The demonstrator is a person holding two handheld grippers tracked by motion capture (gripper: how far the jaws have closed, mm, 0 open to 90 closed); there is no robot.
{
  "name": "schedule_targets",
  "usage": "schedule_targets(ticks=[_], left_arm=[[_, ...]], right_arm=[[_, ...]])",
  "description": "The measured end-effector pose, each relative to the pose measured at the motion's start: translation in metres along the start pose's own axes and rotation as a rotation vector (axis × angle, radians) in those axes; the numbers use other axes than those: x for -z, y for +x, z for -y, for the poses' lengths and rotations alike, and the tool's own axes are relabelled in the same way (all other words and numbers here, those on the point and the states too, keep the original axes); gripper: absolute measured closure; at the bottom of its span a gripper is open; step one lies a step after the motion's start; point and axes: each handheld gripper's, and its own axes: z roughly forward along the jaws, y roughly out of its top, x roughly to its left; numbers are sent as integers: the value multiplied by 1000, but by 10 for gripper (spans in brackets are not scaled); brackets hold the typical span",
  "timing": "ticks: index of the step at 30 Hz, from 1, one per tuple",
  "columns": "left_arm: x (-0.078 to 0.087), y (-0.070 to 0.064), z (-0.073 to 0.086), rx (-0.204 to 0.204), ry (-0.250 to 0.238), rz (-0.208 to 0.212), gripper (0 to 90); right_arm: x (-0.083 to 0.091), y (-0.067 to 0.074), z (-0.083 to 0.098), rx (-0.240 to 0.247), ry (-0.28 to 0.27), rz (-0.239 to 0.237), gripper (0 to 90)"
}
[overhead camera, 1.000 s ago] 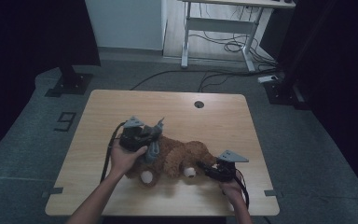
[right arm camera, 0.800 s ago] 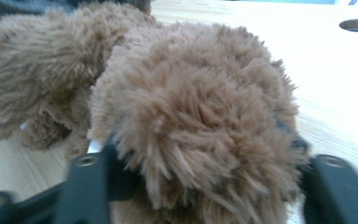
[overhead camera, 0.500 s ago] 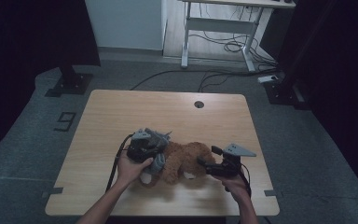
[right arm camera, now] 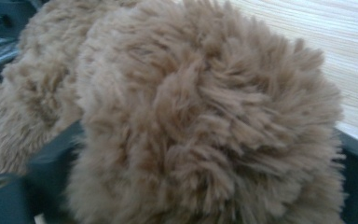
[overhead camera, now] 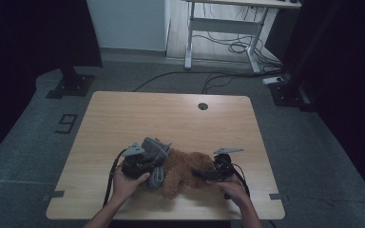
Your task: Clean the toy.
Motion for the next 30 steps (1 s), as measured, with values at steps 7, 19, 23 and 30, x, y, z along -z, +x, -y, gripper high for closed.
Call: schedule_targets(ticks=[7,19,23,30], left_arm=[[-1,6,0,24,-34,5,802],[-39,32,-47,-2,-37,-87,801],[-39,29,-53,-22,-9,-92,800],[-22,0,-62,-59,-16,-59,799]], right_arm=[[3,7,-1,109,-79,21,498],[-10,1,-24,225,-308,298,578],[-10,-5,-26,235,-330,293,578],[-1,2,-8,298,-353,234,542]])
